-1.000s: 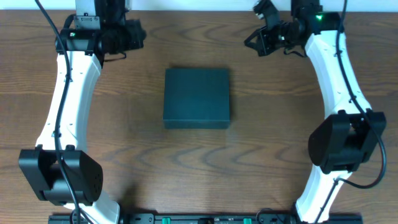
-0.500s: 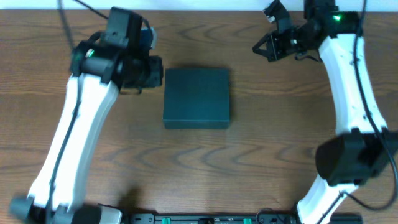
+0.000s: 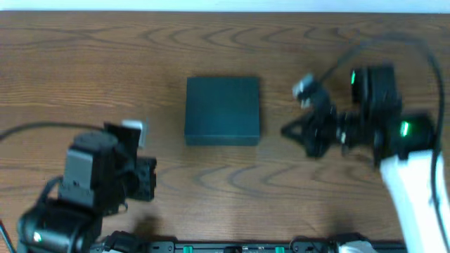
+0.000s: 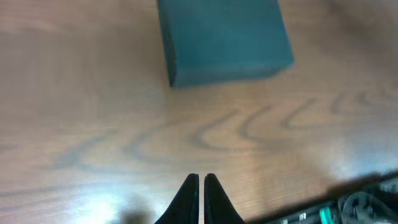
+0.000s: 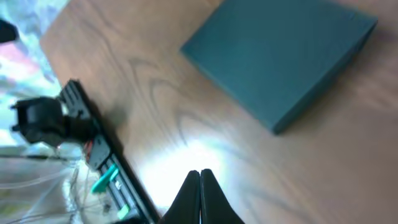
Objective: Pack container
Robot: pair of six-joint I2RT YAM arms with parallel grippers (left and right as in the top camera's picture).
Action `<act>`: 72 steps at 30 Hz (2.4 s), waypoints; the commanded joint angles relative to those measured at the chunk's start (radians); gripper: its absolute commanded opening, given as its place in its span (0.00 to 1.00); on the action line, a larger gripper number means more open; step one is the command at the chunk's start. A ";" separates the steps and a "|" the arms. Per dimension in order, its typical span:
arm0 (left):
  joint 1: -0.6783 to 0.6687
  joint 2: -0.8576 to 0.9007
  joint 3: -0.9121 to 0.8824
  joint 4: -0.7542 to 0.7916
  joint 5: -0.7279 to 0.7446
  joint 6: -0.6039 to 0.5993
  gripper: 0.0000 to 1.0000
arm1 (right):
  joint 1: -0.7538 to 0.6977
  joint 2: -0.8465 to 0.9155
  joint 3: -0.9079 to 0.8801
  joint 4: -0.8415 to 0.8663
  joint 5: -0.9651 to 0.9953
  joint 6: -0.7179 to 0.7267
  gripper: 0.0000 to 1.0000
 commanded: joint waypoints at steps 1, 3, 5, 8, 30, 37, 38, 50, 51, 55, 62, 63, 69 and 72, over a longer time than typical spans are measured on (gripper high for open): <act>-0.001 -0.099 -0.126 0.023 0.070 -0.032 0.06 | 0.017 -0.251 -0.243 0.075 -0.015 0.180 0.01; -0.001 -0.154 -0.238 0.053 0.104 -0.069 0.06 | 0.017 -0.499 -0.446 0.143 -0.014 0.300 0.02; -0.001 -0.161 -0.278 0.074 0.109 -0.087 0.06 | 0.017 -0.607 -0.513 0.161 -0.002 0.352 0.02; -0.001 -0.159 -0.316 0.113 0.109 -0.115 0.06 | 0.017 -0.736 -0.575 0.163 0.040 0.422 0.17; -0.001 -0.156 -0.325 0.106 0.096 -0.204 0.95 | 0.017 -0.804 -0.645 0.162 0.046 0.452 0.99; 0.025 -0.295 -0.384 0.238 -0.135 -0.021 0.95 | 0.017 -0.804 -0.645 0.162 0.046 0.452 0.99; 0.040 -0.326 -0.408 0.270 -0.148 0.020 0.95 | 0.017 -0.804 -0.645 0.162 0.046 0.452 0.99; 0.214 -0.663 -0.863 0.608 -0.251 0.069 0.95 | 0.017 -0.804 -0.645 0.162 0.046 0.452 0.99; 0.220 -0.678 -0.888 0.629 -0.256 0.069 0.95 | 0.017 -0.804 -0.645 0.162 0.046 0.452 0.99; 0.225 -0.724 -0.966 0.694 -0.277 0.069 0.95 | 0.017 -0.804 -0.645 0.162 0.046 0.452 0.99; 0.224 -0.761 -0.991 0.713 -0.292 0.094 0.95 | 0.017 -0.804 -0.645 0.162 0.046 0.452 0.99; 0.224 -0.761 -0.991 0.713 -0.292 0.095 0.95 | 0.017 -0.804 -0.645 0.162 0.046 0.452 0.99; 0.224 -0.761 -0.991 0.713 -0.291 0.095 0.95 | 0.017 -0.804 -0.645 0.162 0.046 0.452 0.99; 0.224 -0.761 -0.991 0.713 -0.291 0.095 0.95 | 0.017 -0.804 -0.645 0.162 0.046 0.452 0.99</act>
